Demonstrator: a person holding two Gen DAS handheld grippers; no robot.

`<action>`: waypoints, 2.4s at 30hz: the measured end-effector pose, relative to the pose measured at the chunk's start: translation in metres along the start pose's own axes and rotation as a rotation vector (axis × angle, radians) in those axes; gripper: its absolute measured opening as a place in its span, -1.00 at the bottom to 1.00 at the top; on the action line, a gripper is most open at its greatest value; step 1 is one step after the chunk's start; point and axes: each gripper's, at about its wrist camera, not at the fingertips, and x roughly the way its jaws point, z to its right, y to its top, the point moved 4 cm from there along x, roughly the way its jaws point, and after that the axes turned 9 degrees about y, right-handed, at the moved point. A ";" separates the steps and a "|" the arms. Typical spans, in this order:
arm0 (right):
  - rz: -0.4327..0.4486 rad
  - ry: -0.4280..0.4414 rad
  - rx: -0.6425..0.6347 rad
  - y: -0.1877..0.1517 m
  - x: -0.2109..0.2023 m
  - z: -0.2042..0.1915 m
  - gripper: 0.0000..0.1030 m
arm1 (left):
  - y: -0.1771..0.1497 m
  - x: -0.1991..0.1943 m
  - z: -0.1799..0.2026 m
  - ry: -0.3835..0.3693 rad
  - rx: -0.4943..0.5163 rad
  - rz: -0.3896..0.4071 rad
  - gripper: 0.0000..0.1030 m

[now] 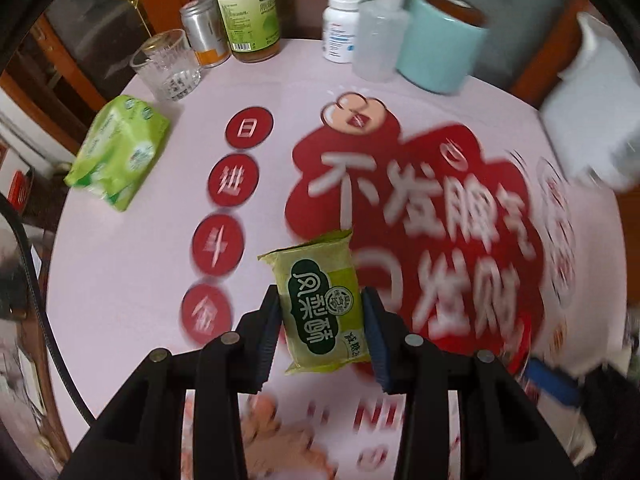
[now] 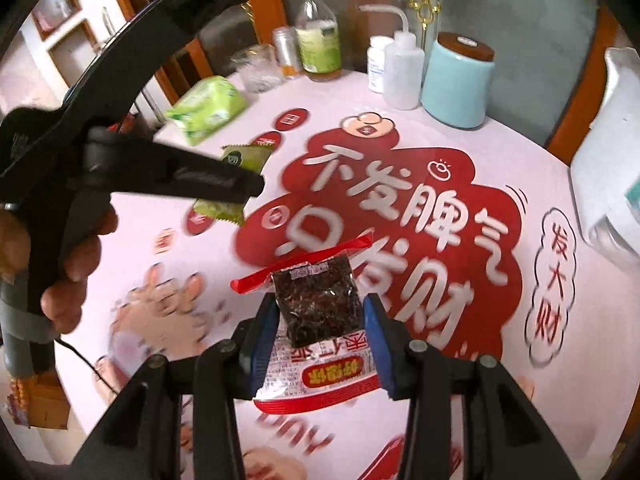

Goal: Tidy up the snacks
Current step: 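Carry both snacks over the white basket and open both tools to release them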

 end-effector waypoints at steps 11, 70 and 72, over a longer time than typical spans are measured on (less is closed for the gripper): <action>0.114 0.074 -0.005 -0.121 -0.113 -0.073 -0.16 | -0.140 -0.130 -0.006 -0.138 0.170 0.033 -0.26; 0.265 -0.206 0.624 -0.369 -0.233 0.092 -0.13 | -0.332 -0.224 0.272 -0.172 0.448 0.307 0.80; 0.271 -0.207 0.625 -0.369 -0.235 0.089 -0.13 | -0.336 -0.229 0.265 -0.165 0.434 0.318 0.80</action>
